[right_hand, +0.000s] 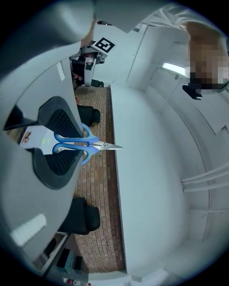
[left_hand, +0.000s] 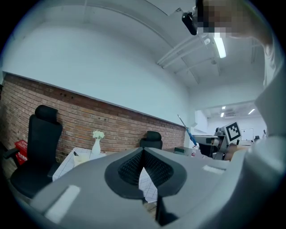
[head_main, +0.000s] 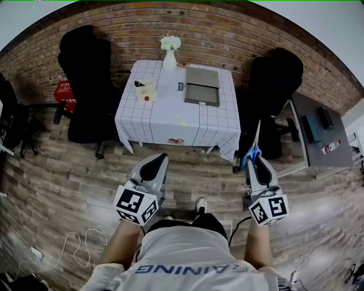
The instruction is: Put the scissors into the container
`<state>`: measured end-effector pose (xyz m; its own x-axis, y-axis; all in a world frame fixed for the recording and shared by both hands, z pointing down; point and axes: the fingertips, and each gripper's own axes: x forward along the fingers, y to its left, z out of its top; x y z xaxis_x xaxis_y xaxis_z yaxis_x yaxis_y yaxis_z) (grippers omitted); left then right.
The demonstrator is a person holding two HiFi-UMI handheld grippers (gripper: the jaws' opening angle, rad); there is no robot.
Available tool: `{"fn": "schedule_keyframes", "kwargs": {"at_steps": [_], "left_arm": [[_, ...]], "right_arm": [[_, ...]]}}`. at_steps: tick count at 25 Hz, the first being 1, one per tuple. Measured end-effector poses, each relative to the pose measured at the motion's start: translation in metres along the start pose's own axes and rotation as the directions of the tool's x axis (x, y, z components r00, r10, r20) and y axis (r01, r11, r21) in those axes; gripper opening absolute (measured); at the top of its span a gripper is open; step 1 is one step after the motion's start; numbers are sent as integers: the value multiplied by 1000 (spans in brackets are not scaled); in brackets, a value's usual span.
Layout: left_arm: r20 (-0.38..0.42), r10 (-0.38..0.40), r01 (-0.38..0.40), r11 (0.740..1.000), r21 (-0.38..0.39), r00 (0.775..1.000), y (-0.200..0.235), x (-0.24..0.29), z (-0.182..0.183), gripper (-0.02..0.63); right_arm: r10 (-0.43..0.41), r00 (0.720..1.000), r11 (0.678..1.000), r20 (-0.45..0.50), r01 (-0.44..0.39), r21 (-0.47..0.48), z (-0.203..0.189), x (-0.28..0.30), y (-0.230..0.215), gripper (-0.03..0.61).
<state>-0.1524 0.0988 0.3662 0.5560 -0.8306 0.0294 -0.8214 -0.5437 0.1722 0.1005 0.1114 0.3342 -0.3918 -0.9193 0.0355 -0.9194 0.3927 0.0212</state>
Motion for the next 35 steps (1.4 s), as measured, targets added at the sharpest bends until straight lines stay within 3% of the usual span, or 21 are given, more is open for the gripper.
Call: {"fn": "schedule_keyframes", "kwargs": {"at_steps": [11, 19, 35], "left_arm": [[-23, 101, -101, 995, -7, 995, 43, 65, -2, 2], [10, 116, -117, 993, 10, 993, 39, 158, 22, 2], [-55, 127, -125, 992, 37, 990, 34, 323, 11, 2]], "right_arm": [[98, 995, 994, 21, -99, 37, -9, 99, -45, 103], [113, 993, 993, 41, -114, 19, 11, 153, -128, 103], [109, 994, 990, -13, -107, 88, -25, 228, -274, 103]]}}
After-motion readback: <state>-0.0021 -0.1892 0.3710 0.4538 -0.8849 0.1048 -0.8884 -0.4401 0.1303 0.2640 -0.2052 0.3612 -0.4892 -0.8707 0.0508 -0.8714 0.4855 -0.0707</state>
